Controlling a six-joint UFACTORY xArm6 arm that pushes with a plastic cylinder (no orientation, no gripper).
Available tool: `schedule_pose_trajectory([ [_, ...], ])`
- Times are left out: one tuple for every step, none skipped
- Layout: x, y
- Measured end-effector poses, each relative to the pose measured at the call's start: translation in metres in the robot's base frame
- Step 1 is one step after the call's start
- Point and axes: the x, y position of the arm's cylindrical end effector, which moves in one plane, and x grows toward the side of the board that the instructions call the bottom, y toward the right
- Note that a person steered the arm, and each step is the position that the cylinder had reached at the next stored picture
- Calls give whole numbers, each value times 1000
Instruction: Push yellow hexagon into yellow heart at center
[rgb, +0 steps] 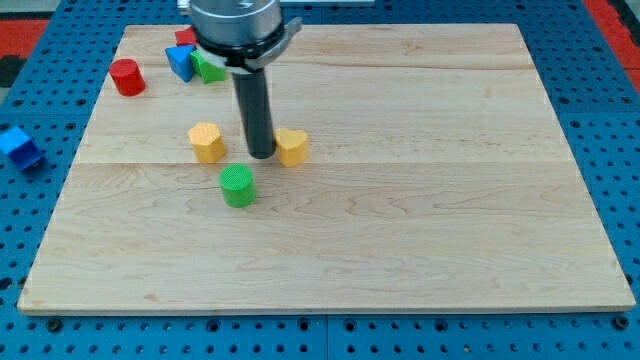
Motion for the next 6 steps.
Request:
schedule_pose_trajectory([
  [7, -27],
  [16, -81],
  [26, -136],
  [-2, -159],
  [-18, -112],
  [3, -14],
])
